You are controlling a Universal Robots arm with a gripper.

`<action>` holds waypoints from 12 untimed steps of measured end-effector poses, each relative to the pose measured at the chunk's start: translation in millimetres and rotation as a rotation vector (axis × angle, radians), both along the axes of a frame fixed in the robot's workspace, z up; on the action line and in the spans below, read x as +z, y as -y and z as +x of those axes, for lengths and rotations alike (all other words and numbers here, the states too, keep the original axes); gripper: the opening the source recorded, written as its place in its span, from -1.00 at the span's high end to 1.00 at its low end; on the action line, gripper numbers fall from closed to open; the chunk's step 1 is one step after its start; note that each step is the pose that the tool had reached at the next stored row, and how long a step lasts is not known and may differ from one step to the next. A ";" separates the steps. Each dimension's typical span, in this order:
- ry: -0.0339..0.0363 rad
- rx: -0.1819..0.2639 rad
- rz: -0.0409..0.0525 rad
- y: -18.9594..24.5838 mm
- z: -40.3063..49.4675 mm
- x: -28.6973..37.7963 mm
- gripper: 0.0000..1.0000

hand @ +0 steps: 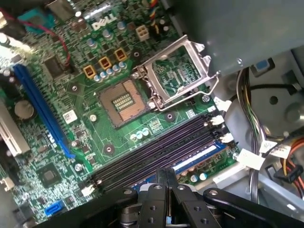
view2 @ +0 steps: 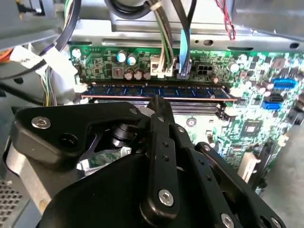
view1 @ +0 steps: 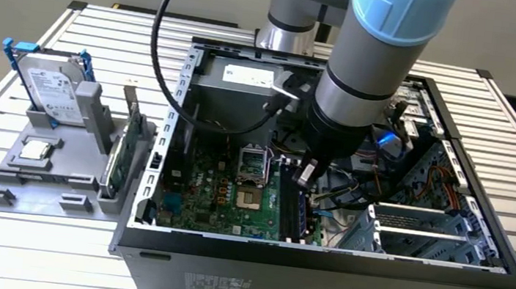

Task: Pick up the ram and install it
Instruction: 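Press down the ram until it locks into place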

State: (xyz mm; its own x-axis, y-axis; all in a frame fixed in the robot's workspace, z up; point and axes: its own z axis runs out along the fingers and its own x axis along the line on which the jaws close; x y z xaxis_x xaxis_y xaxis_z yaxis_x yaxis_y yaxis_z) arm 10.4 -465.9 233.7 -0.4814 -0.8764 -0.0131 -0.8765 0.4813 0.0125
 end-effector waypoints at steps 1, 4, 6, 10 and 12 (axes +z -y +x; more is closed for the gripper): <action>0.0000 0.016 -0.0001 0.0 0.1 0.0 1.00; 0.0000 0.058 -0.0001 0.0 0.5 0.0 1.00; 0.0000 0.085 -0.0001 0.0 1.0 0.1 1.00; 0.0000 0.140 0.0000 0.0 2.0 0.0 1.00; 0.0000 0.166 -0.0001 0.0 2.4 0.0 1.00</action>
State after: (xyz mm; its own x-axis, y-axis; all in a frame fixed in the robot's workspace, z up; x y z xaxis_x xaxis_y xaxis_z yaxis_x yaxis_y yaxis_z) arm 12.9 -465.9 233.7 -0.3302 -0.9438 -0.0130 -0.9439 0.3300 0.0125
